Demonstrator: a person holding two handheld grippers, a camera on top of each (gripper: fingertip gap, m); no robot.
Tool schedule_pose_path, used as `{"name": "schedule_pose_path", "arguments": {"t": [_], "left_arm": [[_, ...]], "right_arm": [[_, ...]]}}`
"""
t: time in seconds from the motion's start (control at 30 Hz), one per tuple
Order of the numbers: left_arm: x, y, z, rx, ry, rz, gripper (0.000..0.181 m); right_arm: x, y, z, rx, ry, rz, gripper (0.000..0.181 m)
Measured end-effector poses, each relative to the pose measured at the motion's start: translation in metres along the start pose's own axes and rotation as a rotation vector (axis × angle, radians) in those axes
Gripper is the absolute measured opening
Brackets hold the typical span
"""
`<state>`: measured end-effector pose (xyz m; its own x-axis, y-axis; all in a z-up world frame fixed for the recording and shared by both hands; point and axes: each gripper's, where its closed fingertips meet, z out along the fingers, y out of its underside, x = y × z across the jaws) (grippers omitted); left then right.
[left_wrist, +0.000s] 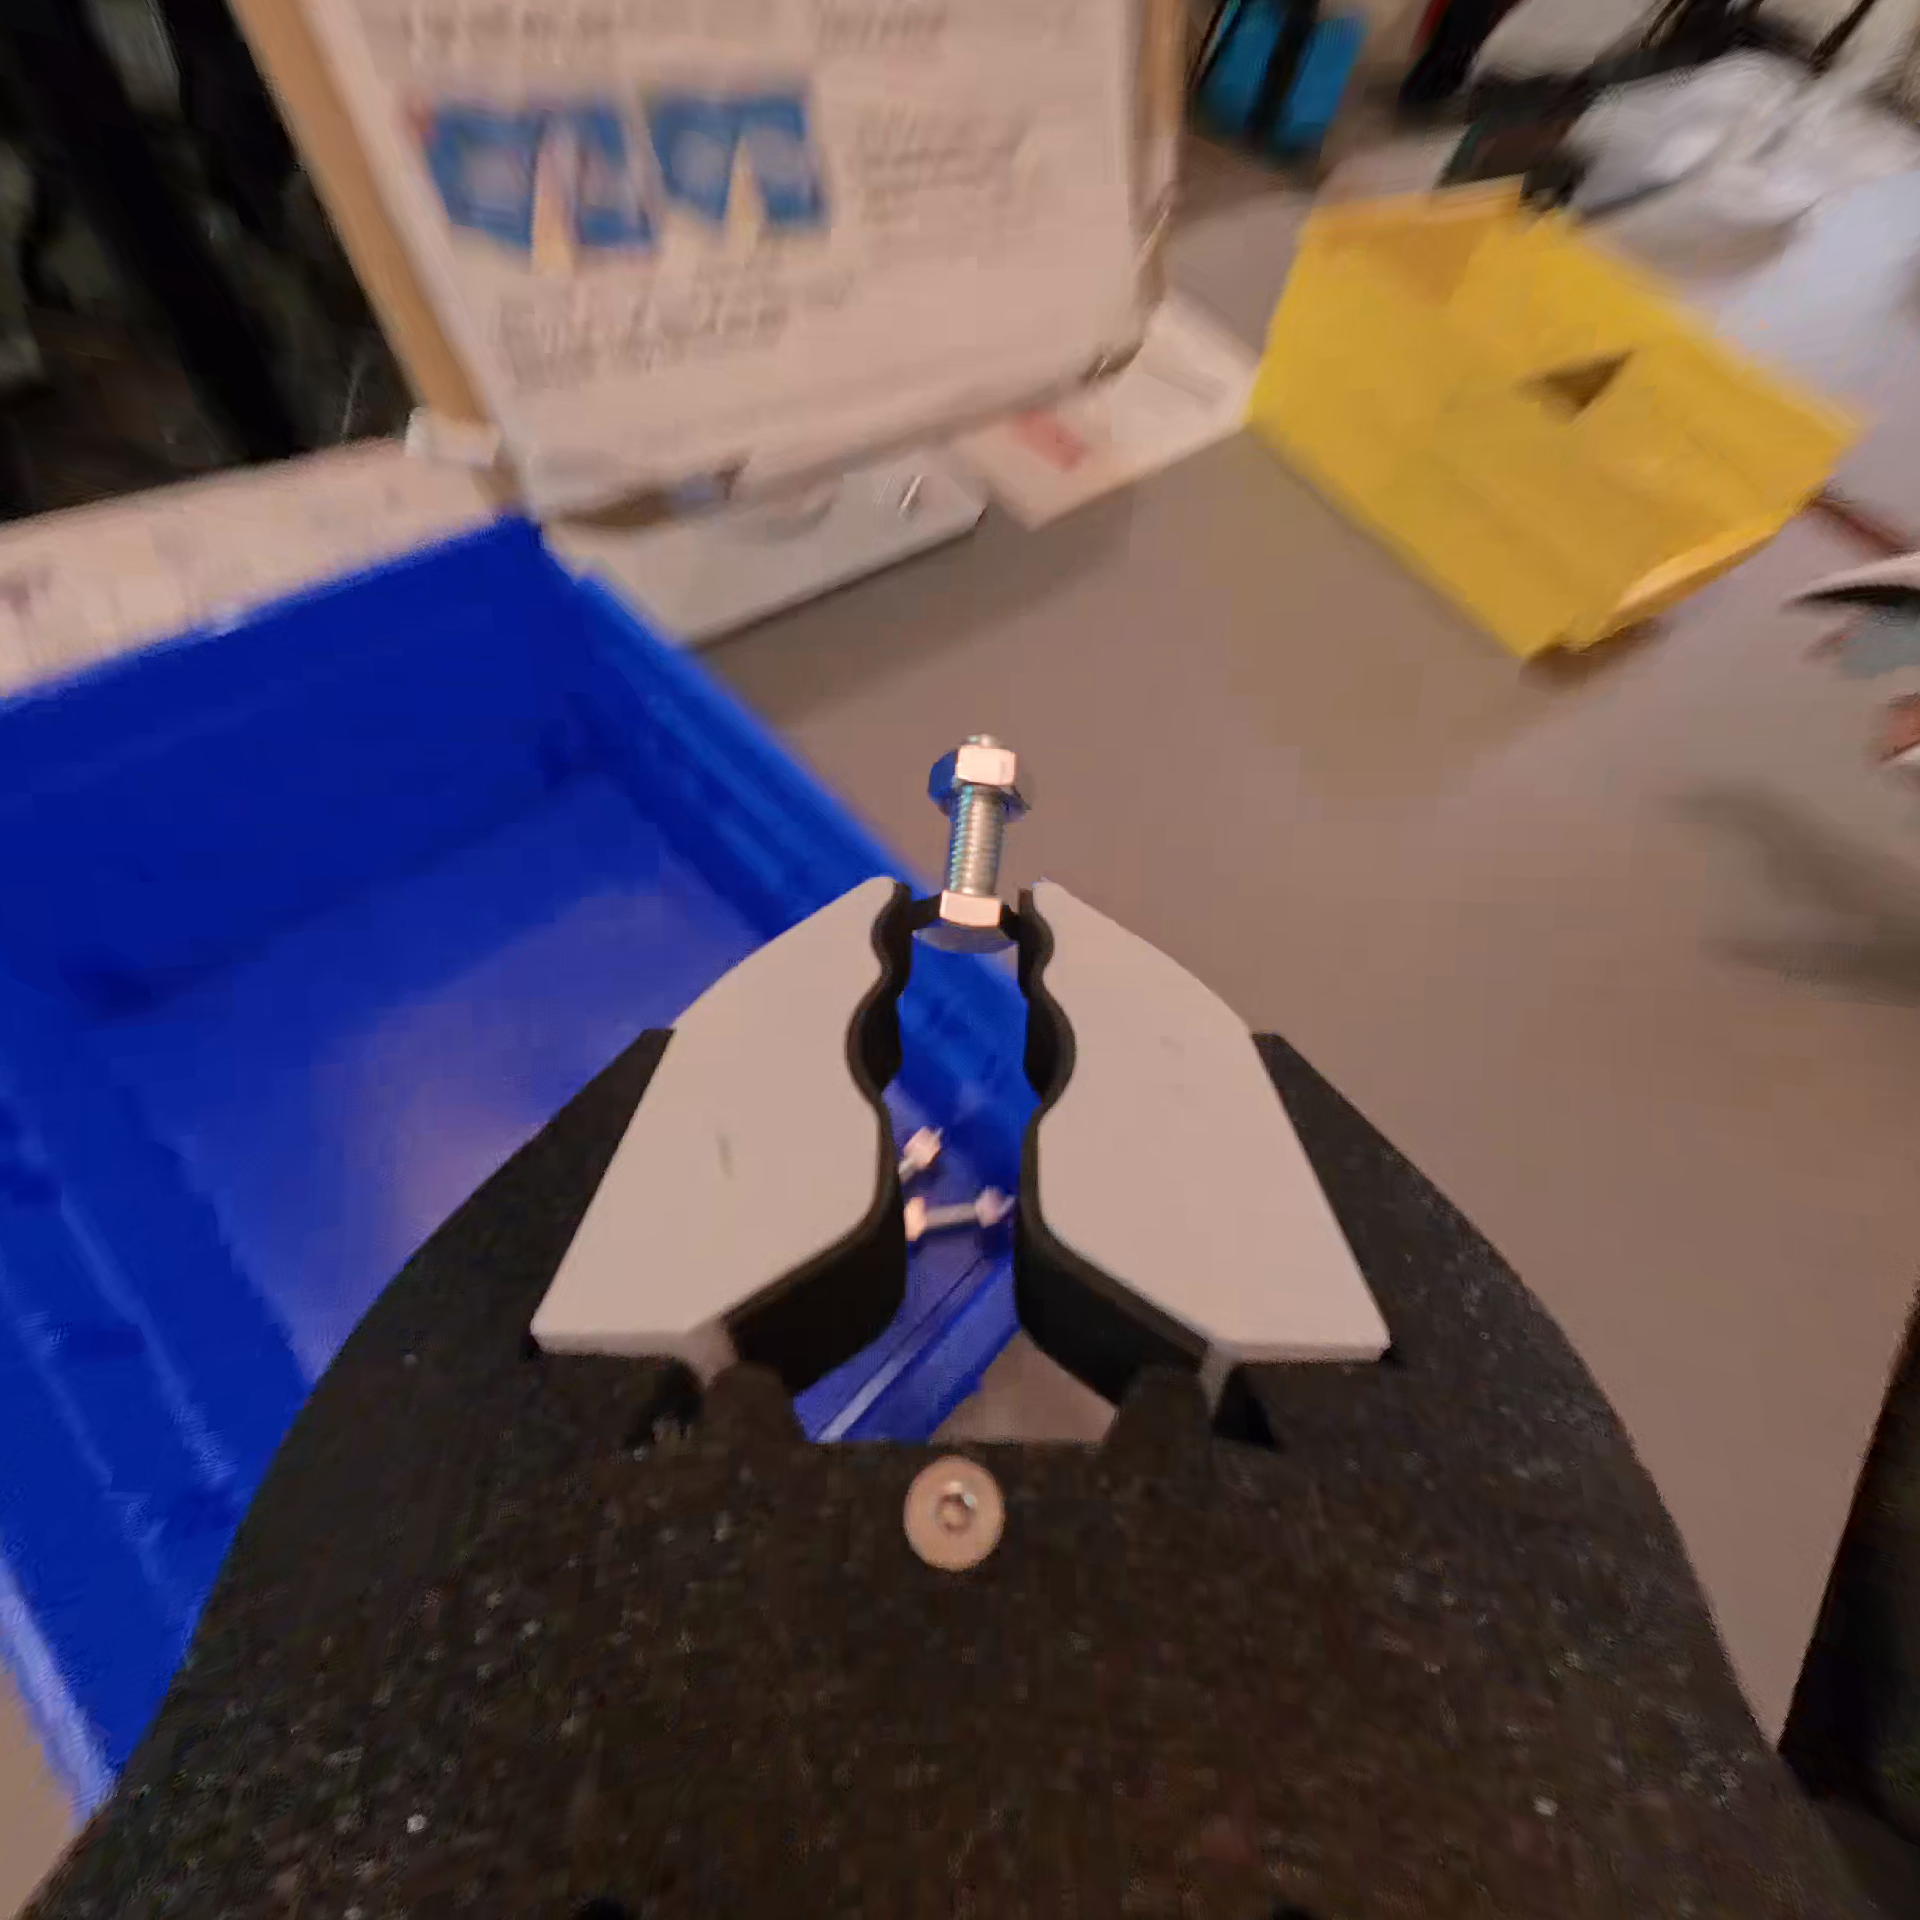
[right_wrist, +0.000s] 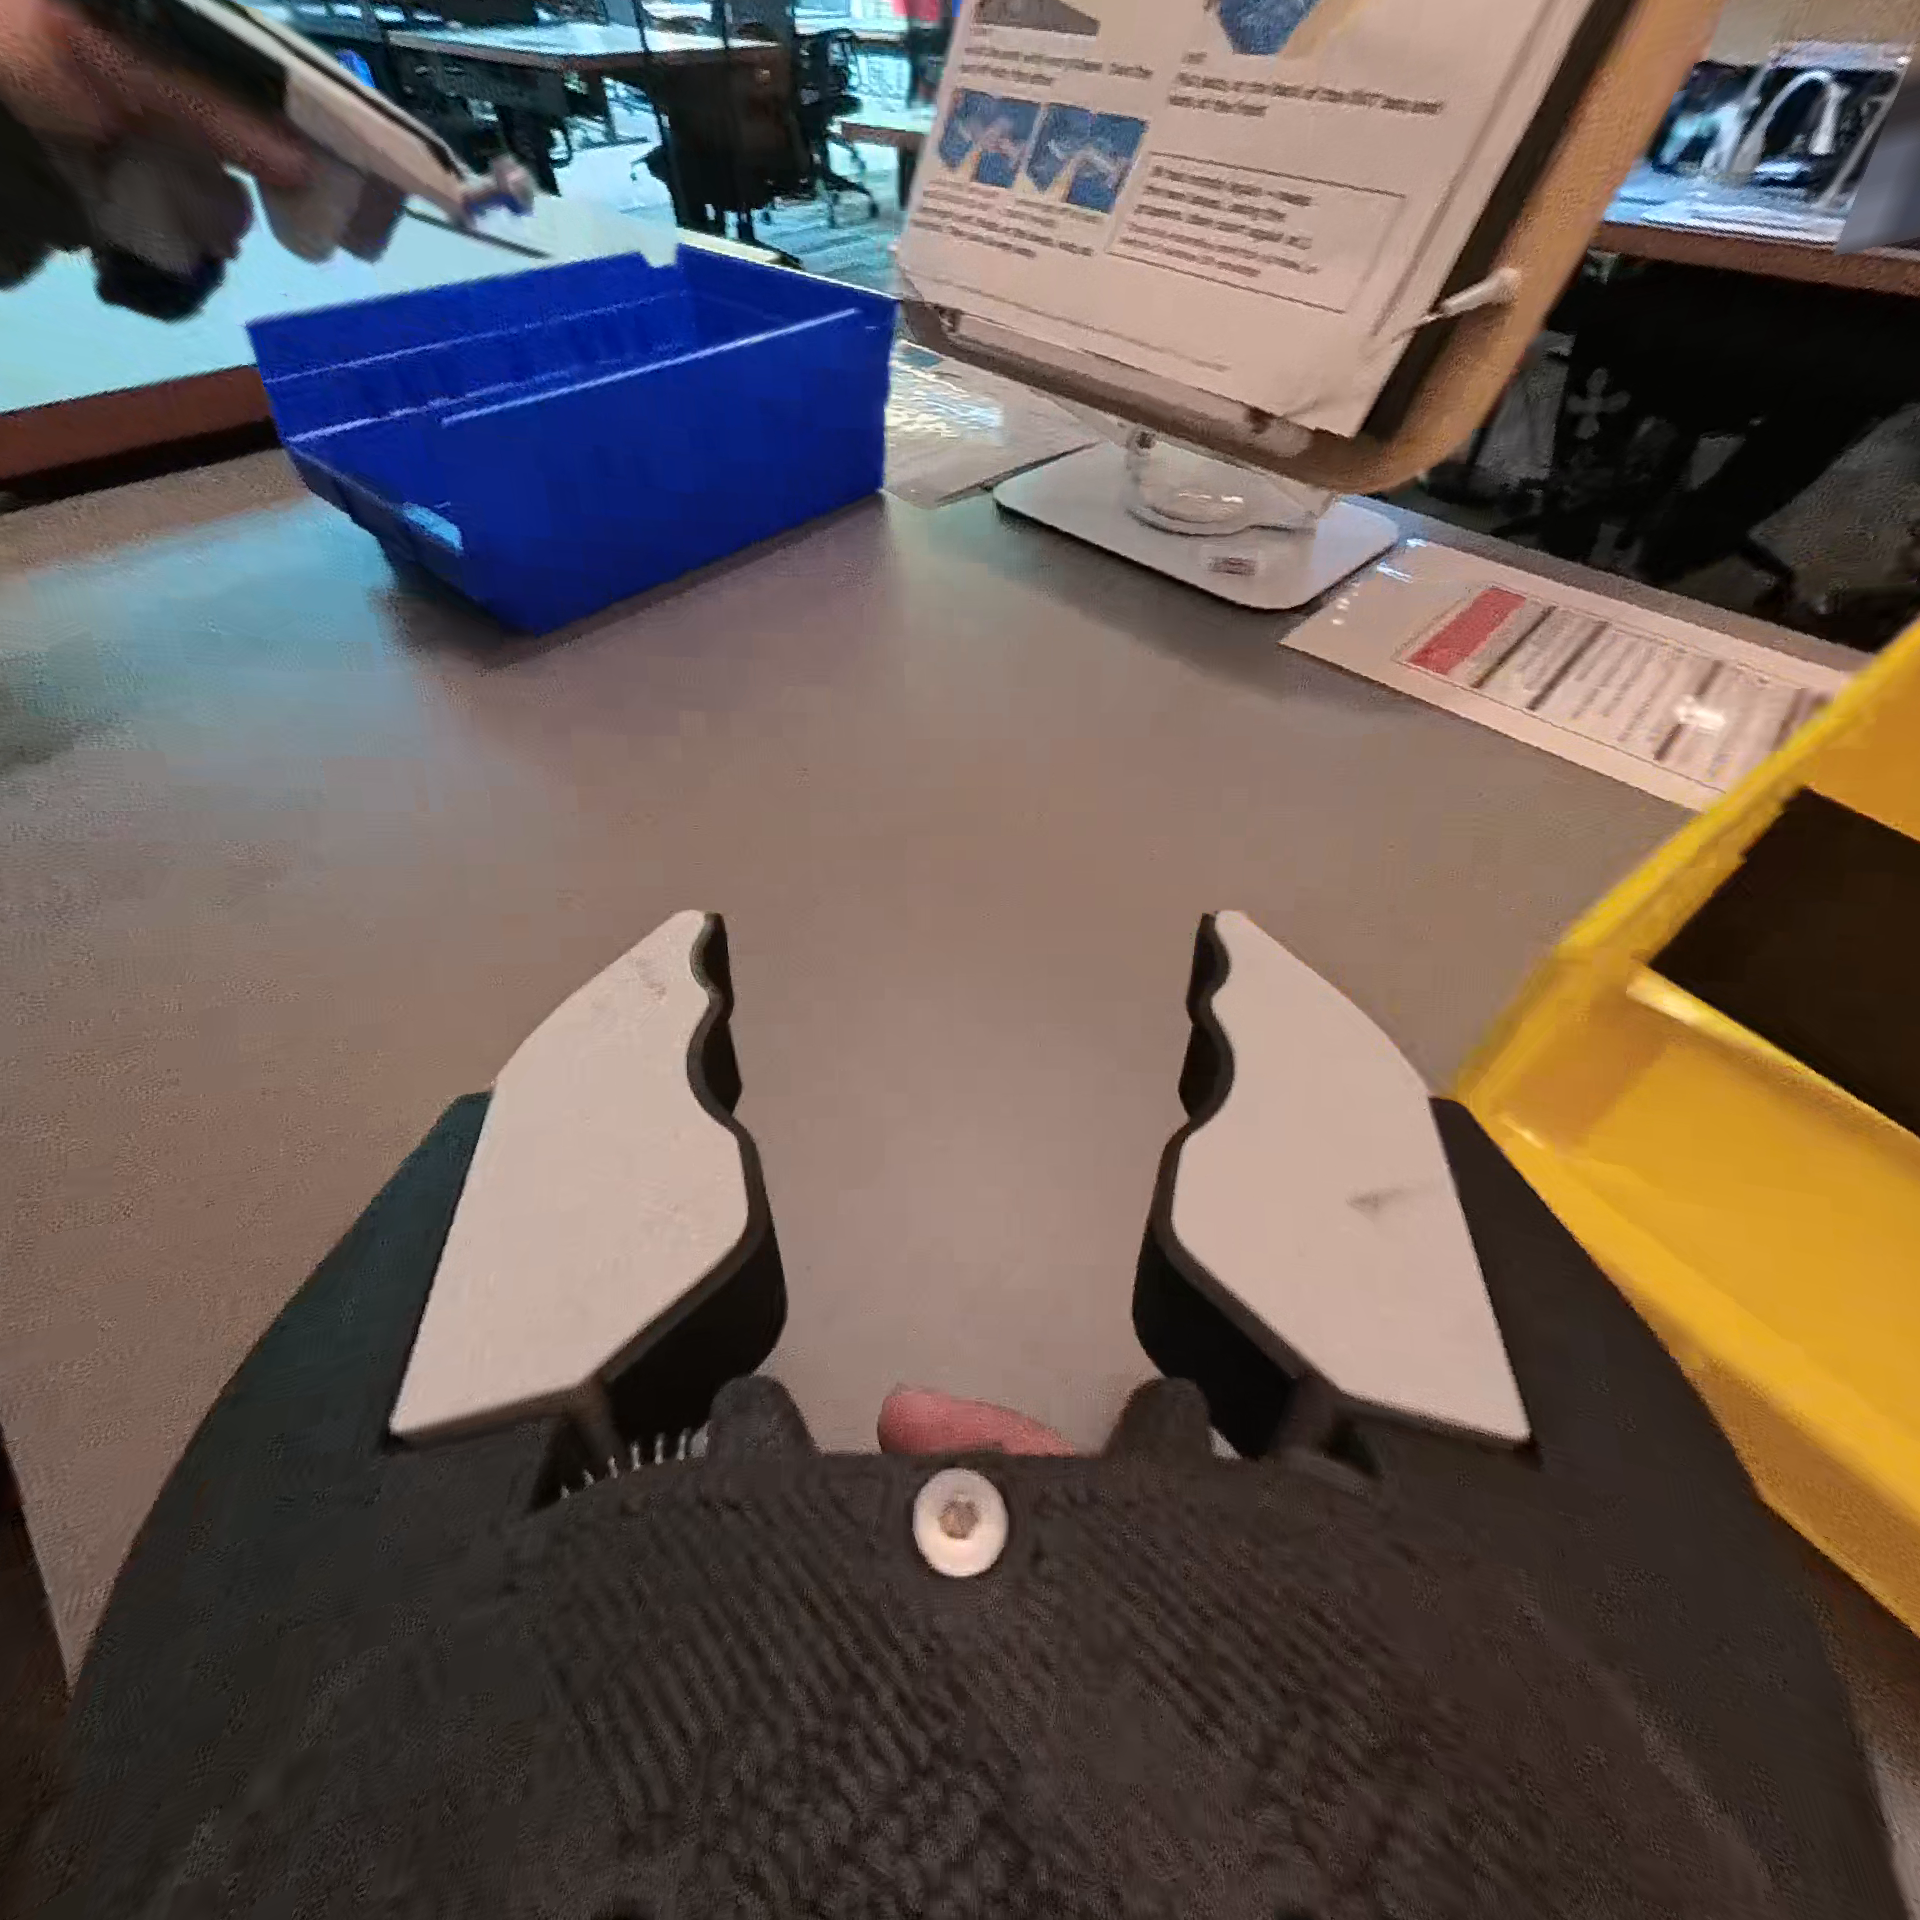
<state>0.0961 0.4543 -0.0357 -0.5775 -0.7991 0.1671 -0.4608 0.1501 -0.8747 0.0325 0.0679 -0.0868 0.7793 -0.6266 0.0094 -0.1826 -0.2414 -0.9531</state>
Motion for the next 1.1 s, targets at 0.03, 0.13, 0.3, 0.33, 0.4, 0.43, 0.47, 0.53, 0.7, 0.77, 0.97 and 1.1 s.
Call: {"name": "schedule_pose_path", "arguments": {"t": [0.03, 0.13, 0.3, 0.33, 0.4, 0.43, 0.47, 0.53, 0.7, 0.77, 0.97, 1.1], "left_arm": [[0.014, -0.012, -0.005, 0.079, 0.036, 0.009, 0.019], [0.066, -0.036, -0.011, 0.279, 0.204, -0.011, 0.019], [0.157, -0.034, 0.016, 0.421, 0.48, -0.015, 0.019], [0.173, -0.031, 0.024, 0.432, 0.523, -0.018, 0.019], [0.204, -0.021, 0.04, 0.424, 0.603, 0.003, 0.019], [0.216, -0.016, 0.047, 0.418, 0.625, 0.027, 0.019], [0.226, -0.01, 0.054, 0.407, 0.644, 0.051, 0.019], [0.24, -0.002, 0.065, 0.386, 0.678, 0.069, 0.019], [0.253, 0.004, 0.077, 0.357, 0.711, 0.068, 0.019], [0.256, 0.005, 0.08, 0.35, 0.706, 0.085, 0.019], [0.255, 0.016, 0.09, 0.274, 0.588, 0.215, 0.019], [0.253, 0.025, 0.103, 0.188, 0.444, 0.366, 0.02]], "right_arm": [[-0.01, -0.004, 0.01, 0.009, -0.034, -0.003, 0.083], [-0.039, -0.018, 0.039, 0.036, -0.128, -0.002, 0.078], [-0.081, -0.061, 0.076, 0.172, -0.292, 0.008, 0.068], [-0.088, -0.069, 0.081, 0.201, -0.334, 0.018, 0.066], [-0.102, -0.083, 0.084, 0.258, -0.43, 0.037, 0.063], [-0.107, -0.089, 0.084, 0.289, -0.465, 0.057, 0.061], [-0.111, -0.094, 0.083, 0.315, -0.501, 0.076, 0.059], [-0.117, -0.099, 0.077, 0.353, -0.566, 0.103, 0.043], [-0.112, -0.098, 0.068, 0.401, -0.559, 0.109, 0.023], [-0.111, -0.099, 0.064, 0.425, -0.561, 0.106, 0.022], [-0.111, -0.091, 0.064, 0.372, -0.575, 0.039, 0.019], [-0.107, -0.082, 0.071, 0.31, -0.509, -0.013, 0.019]]}}
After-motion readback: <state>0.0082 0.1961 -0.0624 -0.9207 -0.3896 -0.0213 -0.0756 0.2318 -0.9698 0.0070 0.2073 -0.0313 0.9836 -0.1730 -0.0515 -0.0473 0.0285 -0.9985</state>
